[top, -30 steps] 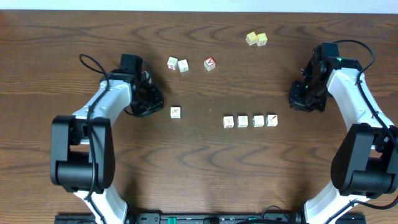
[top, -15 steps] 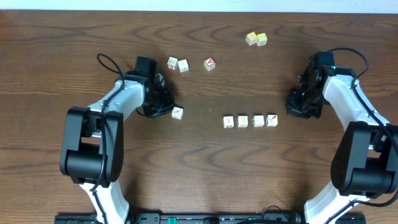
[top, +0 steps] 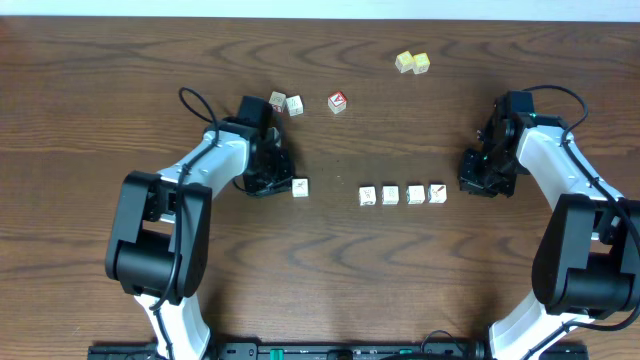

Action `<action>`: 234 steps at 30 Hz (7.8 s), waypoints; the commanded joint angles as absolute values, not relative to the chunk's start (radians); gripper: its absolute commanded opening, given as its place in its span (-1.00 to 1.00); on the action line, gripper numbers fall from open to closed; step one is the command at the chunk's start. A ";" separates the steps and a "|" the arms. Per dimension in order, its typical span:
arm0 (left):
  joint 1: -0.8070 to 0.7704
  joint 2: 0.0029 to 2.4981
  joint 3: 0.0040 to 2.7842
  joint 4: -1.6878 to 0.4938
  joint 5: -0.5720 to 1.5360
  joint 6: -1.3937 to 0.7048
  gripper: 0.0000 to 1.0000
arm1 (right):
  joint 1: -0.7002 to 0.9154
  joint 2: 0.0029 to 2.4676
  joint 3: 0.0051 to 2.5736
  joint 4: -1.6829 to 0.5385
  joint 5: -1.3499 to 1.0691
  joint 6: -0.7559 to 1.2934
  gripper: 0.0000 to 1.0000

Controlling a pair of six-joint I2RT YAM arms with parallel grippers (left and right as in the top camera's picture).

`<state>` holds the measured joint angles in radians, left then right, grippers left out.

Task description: Lift 5 blocks

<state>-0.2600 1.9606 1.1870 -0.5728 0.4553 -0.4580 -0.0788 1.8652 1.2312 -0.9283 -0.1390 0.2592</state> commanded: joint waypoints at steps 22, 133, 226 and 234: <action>-0.365 1.990 1.195 -0.450 0.370 -0.480 -0.85 | -0.071 1.866 1.227 -0.935 -0.140 0.268 -0.67; -0.501 1.992 1.196 -0.455 0.452 -0.453 -0.86 | -0.071 1.866 1.215 -0.919 -0.140 0.268 -0.66; -0.730 1.853 1.258 -0.662 -0.027 -1.633 0.55 | -0.071 1.866 1.215 -0.883 -0.132 0.265 0.98; -0.731 1.885 1.258 -0.554 -0.027 -1.657 0.56 | -0.071 1.866 1.215 -0.883 -0.132 0.265 0.99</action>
